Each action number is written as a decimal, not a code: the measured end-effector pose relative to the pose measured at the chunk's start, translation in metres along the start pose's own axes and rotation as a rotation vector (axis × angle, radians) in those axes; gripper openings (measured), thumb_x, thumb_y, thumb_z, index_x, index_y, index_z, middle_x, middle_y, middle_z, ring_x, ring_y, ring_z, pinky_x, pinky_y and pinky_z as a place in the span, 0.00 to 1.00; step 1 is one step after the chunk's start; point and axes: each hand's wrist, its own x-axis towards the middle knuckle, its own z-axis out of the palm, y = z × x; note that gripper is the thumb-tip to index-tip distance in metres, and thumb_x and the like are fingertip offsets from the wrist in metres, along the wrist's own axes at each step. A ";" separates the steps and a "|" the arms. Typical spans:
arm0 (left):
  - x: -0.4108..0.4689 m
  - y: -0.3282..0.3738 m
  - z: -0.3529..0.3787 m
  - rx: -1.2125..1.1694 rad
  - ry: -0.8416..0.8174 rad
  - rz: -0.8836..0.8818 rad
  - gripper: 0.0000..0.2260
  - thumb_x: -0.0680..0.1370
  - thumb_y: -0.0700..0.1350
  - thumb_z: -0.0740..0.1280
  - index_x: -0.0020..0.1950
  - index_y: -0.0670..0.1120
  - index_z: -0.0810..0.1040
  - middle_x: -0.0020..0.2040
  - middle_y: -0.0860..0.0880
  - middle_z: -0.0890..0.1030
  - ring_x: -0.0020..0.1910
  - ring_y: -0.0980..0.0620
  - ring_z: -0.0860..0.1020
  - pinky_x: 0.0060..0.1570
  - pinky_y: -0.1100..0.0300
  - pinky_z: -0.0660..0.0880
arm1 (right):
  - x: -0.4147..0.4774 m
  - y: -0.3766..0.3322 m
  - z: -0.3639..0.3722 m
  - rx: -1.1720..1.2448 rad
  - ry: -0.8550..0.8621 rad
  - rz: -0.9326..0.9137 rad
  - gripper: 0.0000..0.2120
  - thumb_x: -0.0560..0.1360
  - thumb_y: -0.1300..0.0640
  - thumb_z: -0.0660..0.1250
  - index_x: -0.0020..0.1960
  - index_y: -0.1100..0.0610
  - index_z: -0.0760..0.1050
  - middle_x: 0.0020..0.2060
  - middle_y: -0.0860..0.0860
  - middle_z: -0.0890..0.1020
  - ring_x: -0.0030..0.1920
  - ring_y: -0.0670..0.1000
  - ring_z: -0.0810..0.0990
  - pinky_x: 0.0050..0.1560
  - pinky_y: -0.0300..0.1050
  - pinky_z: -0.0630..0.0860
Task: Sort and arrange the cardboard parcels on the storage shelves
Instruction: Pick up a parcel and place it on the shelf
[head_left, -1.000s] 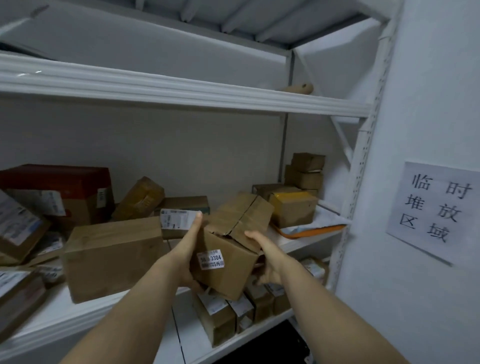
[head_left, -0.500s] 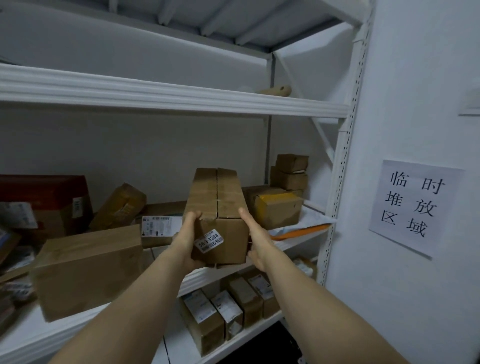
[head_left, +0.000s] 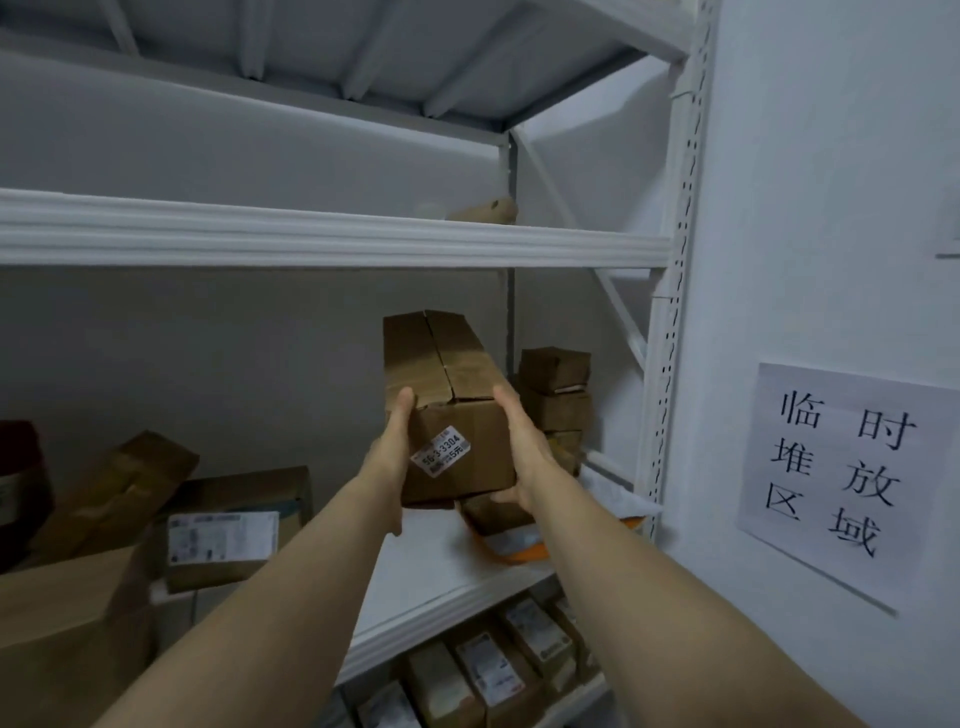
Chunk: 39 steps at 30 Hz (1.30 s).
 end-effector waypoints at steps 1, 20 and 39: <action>0.007 0.004 0.012 -0.002 0.004 0.034 0.42 0.68 0.75 0.58 0.73 0.49 0.64 0.71 0.44 0.68 0.70 0.39 0.65 0.68 0.41 0.59 | 0.009 -0.007 -0.007 0.002 0.018 0.004 0.52 0.55 0.23 0.67 0.72 0.49 0.66 0.65 0.57 0.74 0.63 0.62 0.73 0.62 0.66 0.68; 0.093 -0.003 0.134 0.005 0.005 0.044 0.33 0.72 0.68 0.62 0.69 0.48 0.70 0.56 0.44 0.76 0.53 0.45 0.74 0.57 0.51 0.72 | 0.121 -0.046 -0.106 -0.008 0.131 0.077 0.42 0.72 0.30 0.61 0.77 0.52 0.57 0.73 0.58 0.65 0.70 0.65 0.65 0.68 0.71 0.60; 0.114 -0.010 0.138 0.077 0.038 0.082 0.30 0.76 0.62 0.61 0.74 0.48 0.63 0.72 0.45 0.67 0.71 0.44 0.64 0.64 0.51 0.61 | 0.146 -0.028 -0.096 -0.148 0.181 0.007 0.49 0.68 0.25 0.60 0.79 0.53 0.51 0.74 0.57 0.63 0.71 0.62 0.64 0.71 0.62 0.62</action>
